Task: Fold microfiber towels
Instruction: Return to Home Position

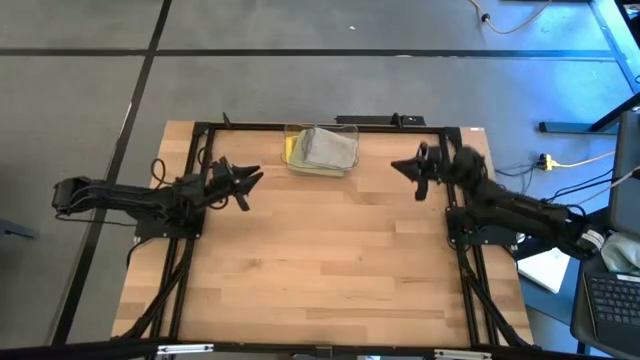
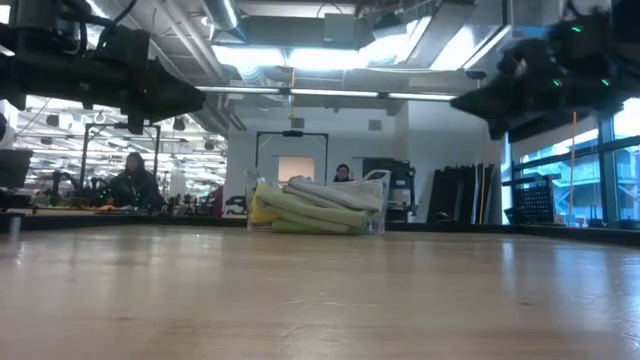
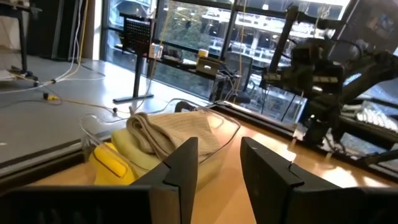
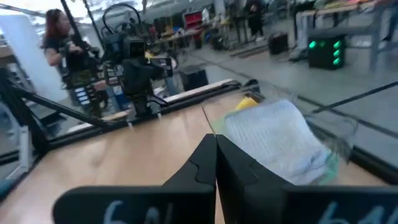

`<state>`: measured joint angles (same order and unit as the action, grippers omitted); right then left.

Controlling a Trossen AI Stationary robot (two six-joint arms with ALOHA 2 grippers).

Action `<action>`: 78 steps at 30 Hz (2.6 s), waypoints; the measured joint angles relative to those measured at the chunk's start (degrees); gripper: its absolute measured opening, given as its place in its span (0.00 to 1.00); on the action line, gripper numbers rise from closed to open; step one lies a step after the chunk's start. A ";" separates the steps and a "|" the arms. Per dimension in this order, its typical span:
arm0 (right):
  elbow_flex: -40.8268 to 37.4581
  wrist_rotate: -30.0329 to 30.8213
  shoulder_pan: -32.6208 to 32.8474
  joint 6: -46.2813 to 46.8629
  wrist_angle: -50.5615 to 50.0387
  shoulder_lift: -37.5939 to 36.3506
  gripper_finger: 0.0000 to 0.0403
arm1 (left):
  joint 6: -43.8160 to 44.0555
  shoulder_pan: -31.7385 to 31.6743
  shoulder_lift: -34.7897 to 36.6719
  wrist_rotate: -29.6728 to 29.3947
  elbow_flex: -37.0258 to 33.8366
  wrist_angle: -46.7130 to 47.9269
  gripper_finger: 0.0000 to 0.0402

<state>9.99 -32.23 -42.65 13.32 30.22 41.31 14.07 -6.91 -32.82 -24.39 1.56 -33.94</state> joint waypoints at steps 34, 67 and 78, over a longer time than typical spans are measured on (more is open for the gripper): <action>-9.61 22.80 31.84 -15.75 -1.23 -6.96 0.02 | -4.19 14.65 29.32 -10.43 0.00 31.32 0.28; -9.61 22.06 32.08 -9.25 0.72 -5.04 0.02 | -8.62 14.71 32.57 -4.96 -0.57 30.91 0.28; -9.61 22.08 32.07 -9.30 0.74 -5.04 0.02 | -8.62 14.71 32.57 -4.96 -0.57 30.89 0.28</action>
<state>0.38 -10.15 -10.58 4.01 30.96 36.27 5.45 7.79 -0.25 -29.34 0.99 -3.05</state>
